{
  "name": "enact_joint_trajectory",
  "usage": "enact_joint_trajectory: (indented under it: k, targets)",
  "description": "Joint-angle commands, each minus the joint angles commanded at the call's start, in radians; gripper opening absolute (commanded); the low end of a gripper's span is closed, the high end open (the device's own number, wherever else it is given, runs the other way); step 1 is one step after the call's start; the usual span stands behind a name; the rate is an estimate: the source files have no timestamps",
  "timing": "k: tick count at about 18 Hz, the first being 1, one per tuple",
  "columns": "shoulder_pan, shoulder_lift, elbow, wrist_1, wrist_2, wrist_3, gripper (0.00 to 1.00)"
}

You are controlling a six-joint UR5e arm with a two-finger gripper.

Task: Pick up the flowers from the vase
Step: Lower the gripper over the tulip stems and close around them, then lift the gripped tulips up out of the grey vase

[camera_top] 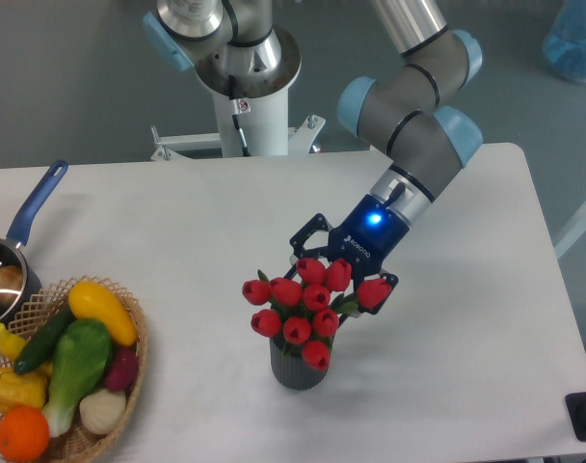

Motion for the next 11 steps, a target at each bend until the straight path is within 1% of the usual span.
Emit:
enact_joint_trajectory:
  k: [1,2,3,4,5,6,11]
  targets:
    - [-0.002,0.000,0.000,0.000,0.000,0.000,1.00]
    - [-0.003,0.000,0.000,0.000,0.000,0.000,0.98]
    - [-0.005,0.000,-0.002,0.000,-0.002,0.000,0.91]
    - [-0.006,0.000,-0.003,0.000,-0.002,0.000,0.81]
    - [-0.006,0.000,-0.003,0.000,-0.002,0.000,0.66]
    - [-0.003,0.000,-0.009,0.002,-0.003,0.003,0.34]
    - [0.011,0.005,-0.011,0.000,-0.005,-0.002,0.10]
